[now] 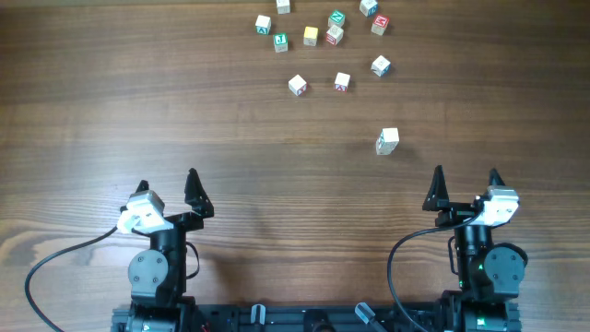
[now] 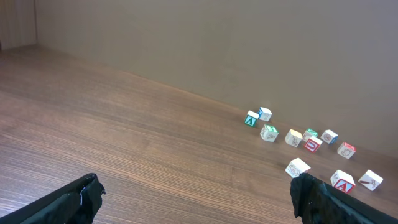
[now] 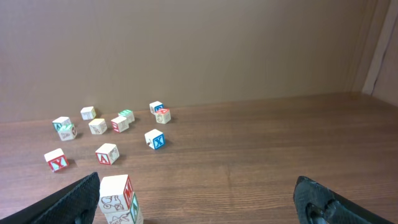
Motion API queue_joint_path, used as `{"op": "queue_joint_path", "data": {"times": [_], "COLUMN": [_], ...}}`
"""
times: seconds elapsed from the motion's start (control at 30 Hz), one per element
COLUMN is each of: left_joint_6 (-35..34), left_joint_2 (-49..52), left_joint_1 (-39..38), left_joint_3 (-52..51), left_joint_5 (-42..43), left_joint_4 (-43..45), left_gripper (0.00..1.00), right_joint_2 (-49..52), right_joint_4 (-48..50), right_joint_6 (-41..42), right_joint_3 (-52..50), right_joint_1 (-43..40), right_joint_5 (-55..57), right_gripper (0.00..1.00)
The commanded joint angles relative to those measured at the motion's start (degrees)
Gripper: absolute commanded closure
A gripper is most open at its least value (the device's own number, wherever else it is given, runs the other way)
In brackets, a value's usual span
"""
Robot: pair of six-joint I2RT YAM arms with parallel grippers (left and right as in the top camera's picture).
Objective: Form a tower
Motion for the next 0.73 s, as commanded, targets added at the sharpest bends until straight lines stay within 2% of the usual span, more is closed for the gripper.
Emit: {"op": "queue_joint_path", "data": {"times": [0.0, 0.7], "left_joint_6": [1.2, 1.2], "left_joint_2": [-0.6, -0.6], "left_joint_1": [-0.2, -0.2], "left_joint_3": [-0.5, -0.5], "left_joint_5": [0.7, 0.7], "left_joint_4": [0.0, 0.0], "left_gripper": [0.00, 0.00], "right_joint_2": [-0.9, -0.9], "right_joint_4": [0.1, 0.1], "right_joint_6": [-1.0, -1.0], "right_joint_3": [-0.1, -0.1], "right_joint_1": [0.0, 0.0], "right_joint_5": [-1.1, -1.1], "right_gripper": [0.00, 0.00]}}
